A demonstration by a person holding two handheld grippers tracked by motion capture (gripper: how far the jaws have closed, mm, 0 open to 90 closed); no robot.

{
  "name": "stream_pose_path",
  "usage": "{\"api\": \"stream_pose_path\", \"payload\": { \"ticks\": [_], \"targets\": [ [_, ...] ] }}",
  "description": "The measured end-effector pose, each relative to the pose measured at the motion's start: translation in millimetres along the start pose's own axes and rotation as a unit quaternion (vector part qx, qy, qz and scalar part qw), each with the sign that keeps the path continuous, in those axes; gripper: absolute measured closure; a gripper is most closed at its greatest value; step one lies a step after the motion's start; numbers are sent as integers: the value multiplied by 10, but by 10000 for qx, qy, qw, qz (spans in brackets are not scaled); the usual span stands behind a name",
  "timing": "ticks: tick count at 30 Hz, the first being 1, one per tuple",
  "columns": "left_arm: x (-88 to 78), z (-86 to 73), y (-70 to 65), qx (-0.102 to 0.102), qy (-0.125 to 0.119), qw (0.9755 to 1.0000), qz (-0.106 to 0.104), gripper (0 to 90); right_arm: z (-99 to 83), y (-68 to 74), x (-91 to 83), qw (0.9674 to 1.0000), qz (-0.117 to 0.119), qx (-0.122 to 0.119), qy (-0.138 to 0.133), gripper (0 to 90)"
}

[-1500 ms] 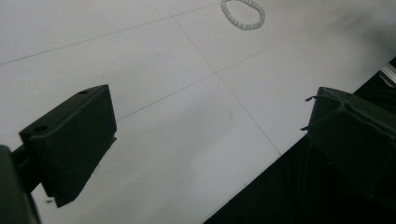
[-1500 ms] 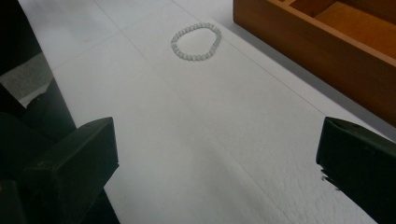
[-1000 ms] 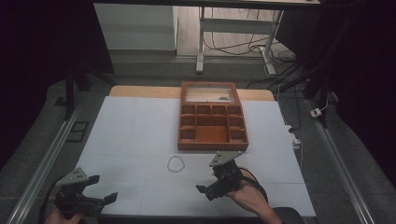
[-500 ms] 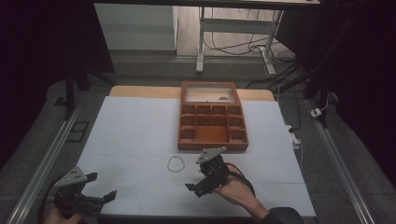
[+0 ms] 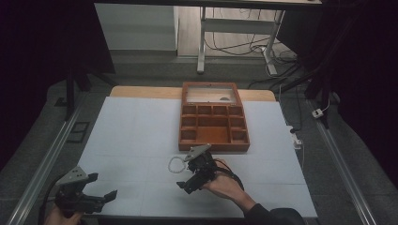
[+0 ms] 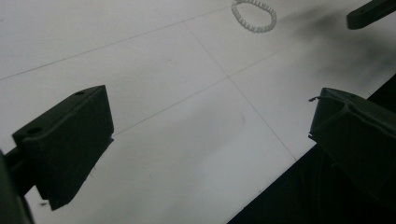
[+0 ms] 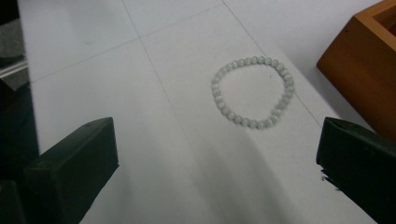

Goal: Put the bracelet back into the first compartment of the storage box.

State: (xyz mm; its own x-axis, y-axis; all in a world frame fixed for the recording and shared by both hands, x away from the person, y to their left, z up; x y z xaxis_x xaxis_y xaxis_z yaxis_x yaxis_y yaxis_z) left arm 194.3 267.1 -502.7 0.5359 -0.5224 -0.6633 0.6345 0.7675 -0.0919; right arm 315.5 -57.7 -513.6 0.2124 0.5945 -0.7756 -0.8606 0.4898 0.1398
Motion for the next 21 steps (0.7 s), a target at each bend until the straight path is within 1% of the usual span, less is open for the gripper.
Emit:
{"api": "stream_pose_path", "payload": {
  "ticks": [1, 2, 4, 5, 6, 7, 8, 9, 10, 12, 13, 14, 16, 18, 19, 20, 21],
  "targets": [
    [-4, -1, 2, -3, -3, 10000, -21, 0, 16, 0, 53, 10000, 30, -76, 33, 0],
    [-5, -3, 3, -13, -21, 10000, -47, 0, 24, 7, 81, 9999, 54, -95, 55, 0],
    [-8, -5, 8, -24, -40, 10000, -68, 0, 39, 16, 141, 9998, 36, -170, 86, 0],
    [-9, -6, 9, -30, -45, 10000, -83, 0, 39, 16, 141, 9998, 36, -170, 86, 0],
    [-9, -6, 9, -39, -48, 9999, -92, 0, 49, 23, 172, 9998, 29, -178, 115, 0],
    [-10, -6, 10, -35, -48, 9999, -90, 0, 71, 30, 235, 9997, 72, -215, 128, 0],
    [-9, -6, 9, -30, -45, 9999, -95, 0, 71, 30, 235, 9997, 72, -215, 128, 0],
    [-9, -7, 8, -24, -45, 10000, -86, 0, 96, 47, 295, 9996, 103, -239, 149, 0],
    [-9, -7, 7, -21, -46, 10000, -85, 0, 96, 47, 295, 9996, 103, -239, 149, 0],
    [-11, -8, 6, -21, -52, 9999, -102, 0, 125, 67, 388, 9993, 117, -299, 211, 0],
    [-11, -8, 6, -21, -52, 9999, -102, 0, 125, 67, 388, 9993, 117, -299, 211, 0],
    [-11, -9, 4, -19, -57, 9999, -103, 0, 128, 75, 425, 9992, 153, -311, 211, 0],
    [-16, -11, 1, 6, -71, 9999, -120, 0, 123, 85, 530, 9985, 165, -392, 340, 0],
    [-19, -12, 1, 16, -71, 9999, -131, 0, 110, 87, 592, 9980, 117, -457, 413, 24],
    [-20, -12, 0, 17, -81, 9999, -135, 0, 110, 87, 592, 9980, 117, -457, 413, 24],
    [-21, -13, 1, 12, -92, 9999, -143, 0, 85, 95, 637, 9967, 104, -578, 562, 50],
    [-22, -13, 2, 4, -96, 9998, -148, 0, 78, 110, 642, 9963, 75, -698, 496, 71]
  ]
}}
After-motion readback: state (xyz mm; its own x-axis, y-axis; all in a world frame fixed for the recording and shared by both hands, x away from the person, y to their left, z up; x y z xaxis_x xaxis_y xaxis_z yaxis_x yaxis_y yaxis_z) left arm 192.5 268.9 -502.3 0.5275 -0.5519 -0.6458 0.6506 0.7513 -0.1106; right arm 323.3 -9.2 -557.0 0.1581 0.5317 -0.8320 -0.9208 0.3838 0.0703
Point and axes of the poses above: each handheld gripper's, and its own axes: x roughly forward along the jaws, z roughly out of its top, y roughly to its left, the point moved 3 cm from there along x, roughly forward along the jaws, and after that the axes turned 10 degrees about x, right-handed, at the moved point
